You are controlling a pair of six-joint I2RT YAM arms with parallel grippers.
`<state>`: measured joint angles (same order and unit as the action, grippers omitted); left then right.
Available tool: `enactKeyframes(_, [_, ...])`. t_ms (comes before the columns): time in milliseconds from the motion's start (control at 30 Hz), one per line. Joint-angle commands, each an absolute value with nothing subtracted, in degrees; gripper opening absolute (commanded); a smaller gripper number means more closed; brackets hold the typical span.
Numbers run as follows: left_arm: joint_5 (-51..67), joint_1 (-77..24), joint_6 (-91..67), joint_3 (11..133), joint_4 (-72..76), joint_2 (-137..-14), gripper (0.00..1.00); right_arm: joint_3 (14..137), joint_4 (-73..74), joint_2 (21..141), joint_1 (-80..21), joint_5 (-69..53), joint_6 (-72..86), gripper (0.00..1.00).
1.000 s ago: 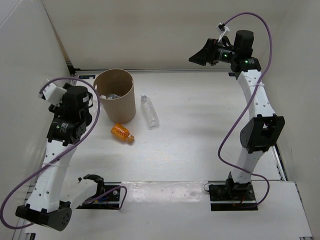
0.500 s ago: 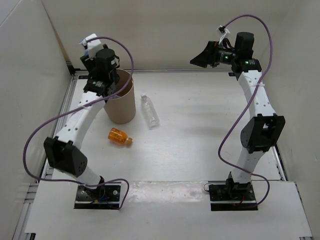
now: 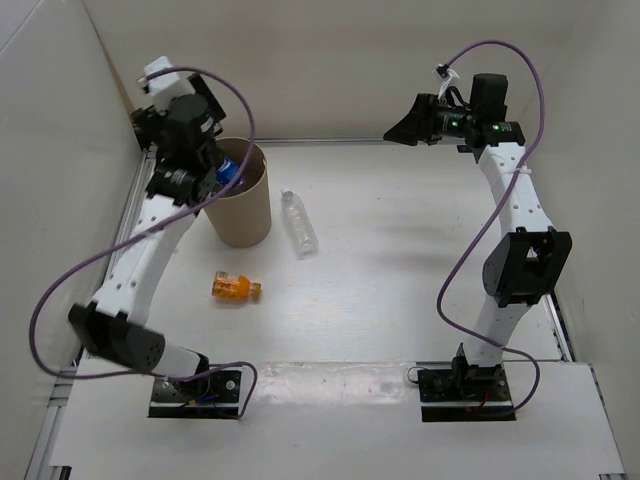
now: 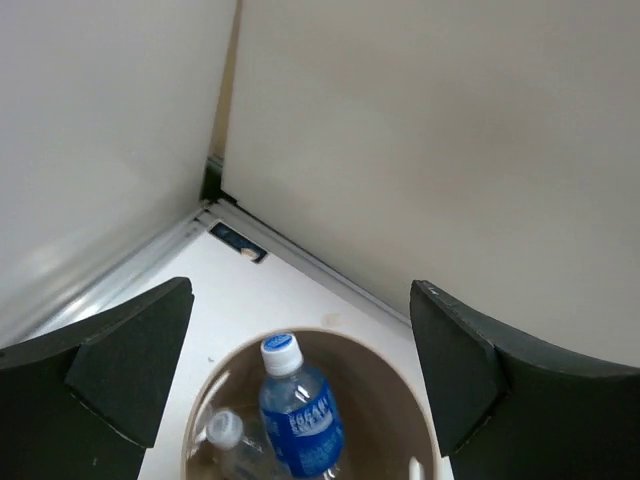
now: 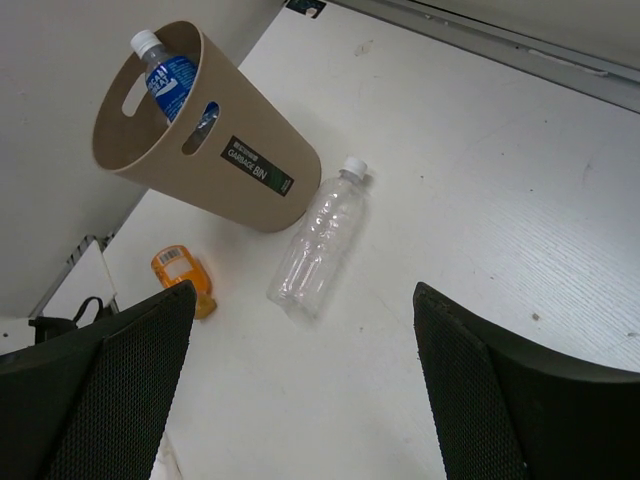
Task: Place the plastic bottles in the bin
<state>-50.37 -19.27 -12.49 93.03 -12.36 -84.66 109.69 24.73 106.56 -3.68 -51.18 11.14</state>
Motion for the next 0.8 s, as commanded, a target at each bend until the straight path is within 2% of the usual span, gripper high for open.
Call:
enactKeyframes(0, [-50.1, -19.51, -23.34, 89.24, -21.29, -70.81, 1.0, 109.25, 25.05, 104.59, -4.22, -52.47, 9.41, 0.9])
enactKeyframes(33, [-50.18, -19.51, -32.95, 87.38, -24.05, -68.49, 1.0, 109.25, 24.7, 105.02, -4.48, -52.38, 9.23, 0.9])
enactKeyframes(67, [-50.01, -19.95, -43.49, 79.97, -28.95, -66.55, 1.0, 108.73, 24.52, 104.94, -4.48, -52.21, 9.14, 0.9])
enactKeyframes(200, [-51.32, -27.31, -67.64, 65.41, -42.58, -52.4, 1.0, 107.84, 24.08, 105.12, -5.18, -51.86, 8.7, 0.9])
enactKeyframes(267, [-52.37, -30.66, -85.42, 62.16, -52.17, -51.77, 1.0, 107.4, 24.17, 105.38, -5.19, -51.68, 8.35, 0.9])
enactKeyframes(367, [-49.85, -35.59, -99.79, 59.34, -62.83, -55.36, 1.0, 106.88, 24.43, 105.38, -5.36, -51.68, 7.39, 0.9])
enactKeyframes(533, [-38.09, -35.42, -107.37, 55.81, -63.1, -63.01, 1.0, 106.26, 25.57, 105.21, -5.8, -51.15, 5.98, 0.9])
enactKeyframes(767, [-32.44, -34.98, -117.33, 54.59, -69.68, -64.6, 1.0, 105.56, 28.56, 104.5, -5.98, -49.75, 3.08, 0.9])
